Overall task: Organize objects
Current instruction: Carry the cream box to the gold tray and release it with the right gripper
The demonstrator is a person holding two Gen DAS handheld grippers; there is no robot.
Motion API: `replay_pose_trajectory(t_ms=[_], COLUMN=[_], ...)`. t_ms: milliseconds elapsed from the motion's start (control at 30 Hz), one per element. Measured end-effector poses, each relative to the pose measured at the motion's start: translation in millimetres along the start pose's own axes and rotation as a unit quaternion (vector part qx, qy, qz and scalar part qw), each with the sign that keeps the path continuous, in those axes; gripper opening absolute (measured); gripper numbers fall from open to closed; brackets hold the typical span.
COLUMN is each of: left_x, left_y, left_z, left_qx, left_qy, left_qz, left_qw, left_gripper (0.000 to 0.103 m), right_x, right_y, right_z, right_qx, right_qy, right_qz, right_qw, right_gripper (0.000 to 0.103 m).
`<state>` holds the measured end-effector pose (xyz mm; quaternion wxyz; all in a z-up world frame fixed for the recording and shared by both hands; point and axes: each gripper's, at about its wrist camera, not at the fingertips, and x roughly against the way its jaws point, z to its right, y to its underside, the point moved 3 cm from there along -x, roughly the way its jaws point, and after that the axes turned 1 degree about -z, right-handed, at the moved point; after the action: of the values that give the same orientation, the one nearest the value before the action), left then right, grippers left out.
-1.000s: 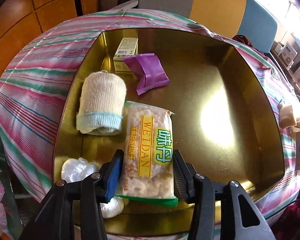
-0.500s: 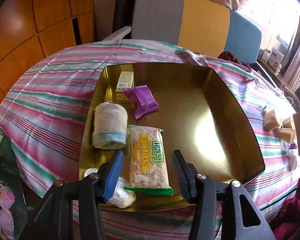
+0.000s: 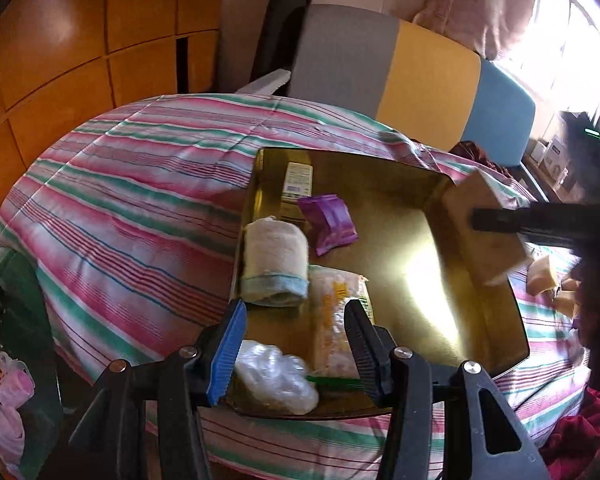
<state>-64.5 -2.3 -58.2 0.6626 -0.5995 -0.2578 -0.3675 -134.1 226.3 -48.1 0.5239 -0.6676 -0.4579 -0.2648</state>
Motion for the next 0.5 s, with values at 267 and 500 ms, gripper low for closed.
replay_pose_trajectory(t_ms=[267, 500], left_x=[-8, -10], left_y=[3, 5], left_z=[-20, -26], left_qx=[0.023, 0.033], left_qy=[0.01, 0.013], left_qz=[-0.007, -0.012], left_qw=[0.9996, 0.9993], left_gripper=[0.051, 0.051], right_x=[-93, -131], right_y=[-43, -69], right_z=[-22, -44], right_qx=[0.0, -0.041], right_qy=[0.064, 0.024], right_qz=[-0.046, -0.054], right_qw=[0.997, 0.997], right_gripper=[0.051, 0.063])
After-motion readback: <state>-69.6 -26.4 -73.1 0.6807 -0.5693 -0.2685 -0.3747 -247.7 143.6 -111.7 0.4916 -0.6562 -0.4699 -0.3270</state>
